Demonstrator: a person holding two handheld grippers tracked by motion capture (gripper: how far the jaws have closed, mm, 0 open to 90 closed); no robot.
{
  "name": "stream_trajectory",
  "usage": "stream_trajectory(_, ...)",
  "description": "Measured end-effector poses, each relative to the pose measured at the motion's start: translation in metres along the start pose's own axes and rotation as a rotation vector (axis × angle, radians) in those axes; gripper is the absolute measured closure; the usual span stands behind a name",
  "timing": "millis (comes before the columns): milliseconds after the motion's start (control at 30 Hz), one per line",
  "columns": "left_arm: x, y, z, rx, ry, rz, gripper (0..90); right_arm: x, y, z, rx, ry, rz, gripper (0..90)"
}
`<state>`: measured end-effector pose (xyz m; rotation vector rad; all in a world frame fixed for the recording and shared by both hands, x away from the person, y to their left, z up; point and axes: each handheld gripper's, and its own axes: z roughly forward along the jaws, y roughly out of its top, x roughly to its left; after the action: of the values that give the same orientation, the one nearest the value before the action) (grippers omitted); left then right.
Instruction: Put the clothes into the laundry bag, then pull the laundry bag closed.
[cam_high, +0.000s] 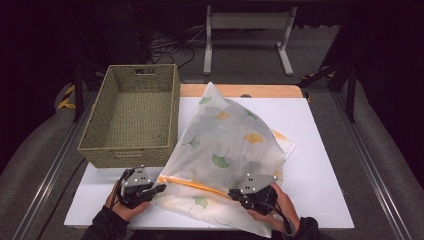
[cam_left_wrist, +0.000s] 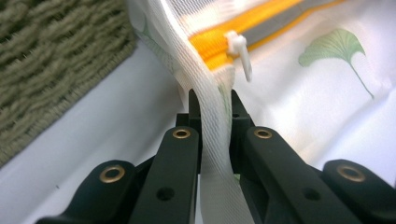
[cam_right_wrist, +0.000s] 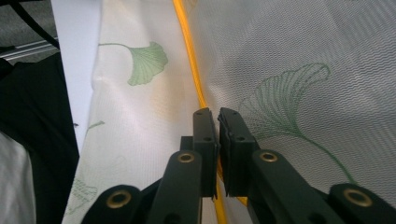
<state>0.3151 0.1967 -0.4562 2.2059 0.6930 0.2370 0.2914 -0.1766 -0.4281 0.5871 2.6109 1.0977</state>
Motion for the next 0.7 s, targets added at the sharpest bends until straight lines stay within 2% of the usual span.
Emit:
stream_trajectory(33,-0.001,-0.002,0.0,-0.001,-0.006,-0.011,84.8,0.0,0.0,0.001,0.003,0.0,0.004,82.9)
stream_trajectory(167,-0.004,-0.002,0.0,-0.003,-0.005,0.013,83.2,0.002,0.003,0.001,-0.019,0.022,0.002,74.5)
stream_trajectory(267,-0.004,-0.002,0.0,-0.007,0.0,0.017,78.9,0.004,0.005,0.0,-0.033,0.023,-0.002,71.8)
stream_trajectory(367,-0.004,-0.003,-0.003,-0.022,-0.014,0.022,70.6,0.004,0.008,-0.002,-0.063,0.021,0.012,66.2)
stream_trajectory(467,-0.009,-0.002,-0.006,-0.032,-0.002,0.012,56.7,0.005,0.01,-0.005,-0.104,0.013,0.024,60.1)
stream_trajectory(533,-0.01,-0.002,-0.007,-0.033,0.018,0.01,48.3,0.005,0.01,-0.006,-0.113,0.017,0.031,57.0)
stream_trajectory(633,-0.007,0.0,-0.008,-0.065,0.036,-0.03,31.7,0.006,0.01,-0.007,-0.132,0.014,0.037,50.5)
stream_trajectory(700,-0.009,0.002,-0.01,-0.089,0.038,-0.037,25.7,0.007,0.011,-0.008,-0.135,-0.026,0.055,43.5)
